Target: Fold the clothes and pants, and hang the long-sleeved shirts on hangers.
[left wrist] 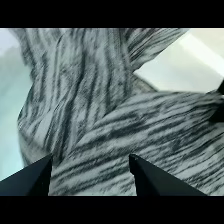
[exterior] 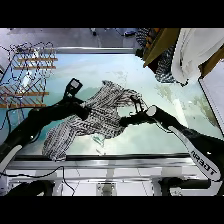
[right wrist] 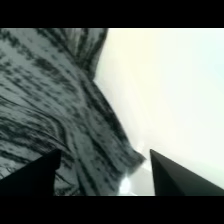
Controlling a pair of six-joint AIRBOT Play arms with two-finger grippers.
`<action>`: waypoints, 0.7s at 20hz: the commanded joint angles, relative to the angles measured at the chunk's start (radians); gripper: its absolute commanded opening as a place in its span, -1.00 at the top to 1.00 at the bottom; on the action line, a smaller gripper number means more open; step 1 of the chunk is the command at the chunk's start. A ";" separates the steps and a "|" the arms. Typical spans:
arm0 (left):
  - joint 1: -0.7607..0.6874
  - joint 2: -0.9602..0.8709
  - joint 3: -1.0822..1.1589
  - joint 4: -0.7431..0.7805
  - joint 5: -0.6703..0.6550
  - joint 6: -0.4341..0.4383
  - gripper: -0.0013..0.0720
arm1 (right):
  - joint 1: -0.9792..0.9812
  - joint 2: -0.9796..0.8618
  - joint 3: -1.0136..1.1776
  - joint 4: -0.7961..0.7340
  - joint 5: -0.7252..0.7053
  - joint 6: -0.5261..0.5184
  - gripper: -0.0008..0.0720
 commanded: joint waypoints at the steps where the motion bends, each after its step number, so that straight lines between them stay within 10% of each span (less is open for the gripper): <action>1: 0.080 -0.006 0.000 0.201 0.177 -0.202 -0.54 | 0.045 -0.034 0.013 -0.002 0.001 0.002 -0.38; 4: 0.127 -0.009 -0.019 0.212 0.230 -0.206 -0.56 | 0.047 -0.034 0.040 0.002 0.001 0.003 -0.10; 7: 0.130 -0.014 -0.065 0.207 0.247 -0.295 -0.56 | 0.047 -0.034 0.068 0.004 0.018 0.044 0.83; 11: 0.137 -0.014 -0.100 0.205 0.325 -0.631 -0.56 | 0.047 -0.034 0.116 0.004 0.080 0.061 0.94; 14: 0.135 -0.017 -0.105 0.102 0.278 -0.615 -0.56 | 0.047 -0.034 0.139 0.005 0.087 0.063 0.94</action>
